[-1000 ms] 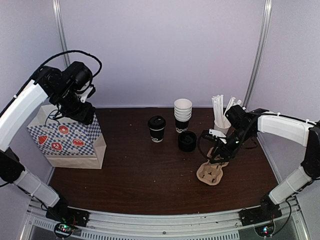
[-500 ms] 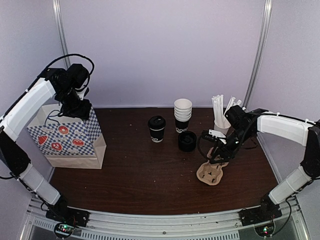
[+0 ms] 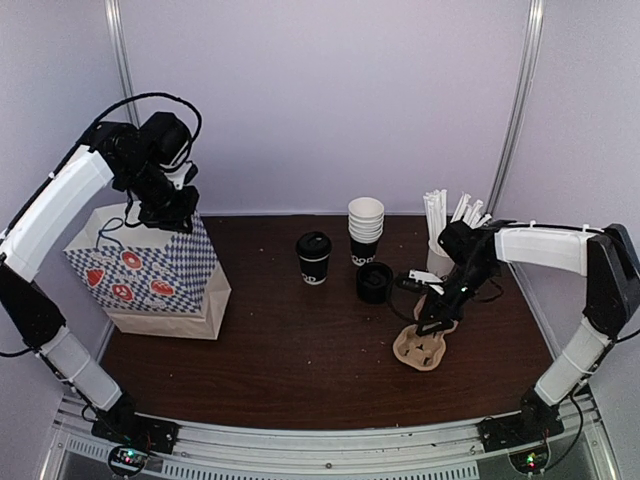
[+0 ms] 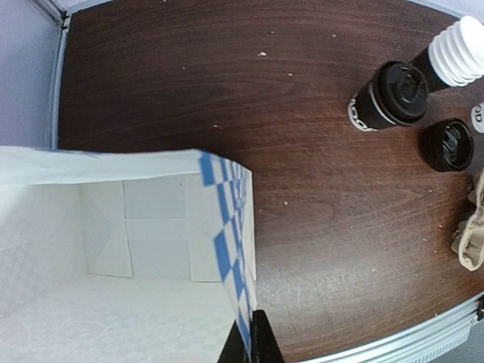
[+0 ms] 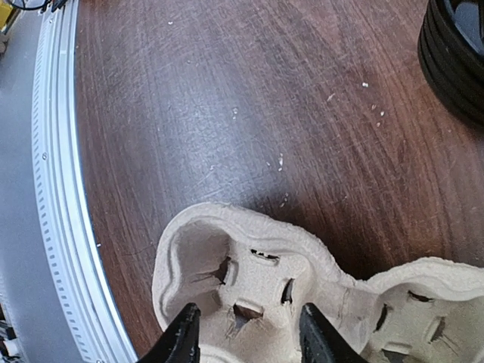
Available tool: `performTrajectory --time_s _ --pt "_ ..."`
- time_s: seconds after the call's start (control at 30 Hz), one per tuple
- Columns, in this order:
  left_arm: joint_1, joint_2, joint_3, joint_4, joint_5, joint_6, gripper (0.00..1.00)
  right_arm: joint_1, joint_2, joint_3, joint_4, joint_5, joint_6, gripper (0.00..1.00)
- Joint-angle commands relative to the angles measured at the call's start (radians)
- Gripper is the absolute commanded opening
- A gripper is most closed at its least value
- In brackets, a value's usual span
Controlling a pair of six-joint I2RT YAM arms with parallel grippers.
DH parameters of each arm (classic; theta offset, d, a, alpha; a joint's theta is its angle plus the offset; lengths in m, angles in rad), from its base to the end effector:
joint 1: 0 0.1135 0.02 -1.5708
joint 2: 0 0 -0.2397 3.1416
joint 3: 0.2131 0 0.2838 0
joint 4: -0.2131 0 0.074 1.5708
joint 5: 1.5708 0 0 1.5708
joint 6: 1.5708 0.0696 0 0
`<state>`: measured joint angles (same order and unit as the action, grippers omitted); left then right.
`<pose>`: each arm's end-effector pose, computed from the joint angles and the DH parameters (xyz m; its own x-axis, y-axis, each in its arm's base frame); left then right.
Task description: Pack the takeout coffee
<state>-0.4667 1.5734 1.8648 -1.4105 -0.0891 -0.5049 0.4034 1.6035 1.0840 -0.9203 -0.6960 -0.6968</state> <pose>0.2989 -0.1437 0.3614 -0.9032 -0.0844 -0.4208 -0.0268 0.9896 -0.1411 0.2723 0.1647 0.1411 -0.4565 -0.7303 -0.5081 -0.8753 0.2663 0.4037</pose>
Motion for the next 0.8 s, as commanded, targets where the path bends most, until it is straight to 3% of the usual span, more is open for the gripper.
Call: performTrajectory --time_s 0.0,0.27,0.57,0.77 --pt "-0.114 -0.076 0.032 -0.056 0.027 -0.091 0.0 -0.004 0.026 0.048 -0.059 -0.055 -0.011 0.44" --pt "-0.325 -0.092 -0.062 0.13 0.089 -0.239 0.0 -0.014 -0.111 0.084 -0.09 -0.079 0.015 0.43" --pt "-0.488 0.06 0.056 0.238 0.077 -0.279 0.0 -0.099 -0.157 0.137 -0.197 -0.064 -0.021 0.43" --pt "-0.541 0.213 0.161 0.337 0.178 -0.291 0.0 -0.124 -0.209 0.091 -0.195 -0.05 -0.028 0.42"
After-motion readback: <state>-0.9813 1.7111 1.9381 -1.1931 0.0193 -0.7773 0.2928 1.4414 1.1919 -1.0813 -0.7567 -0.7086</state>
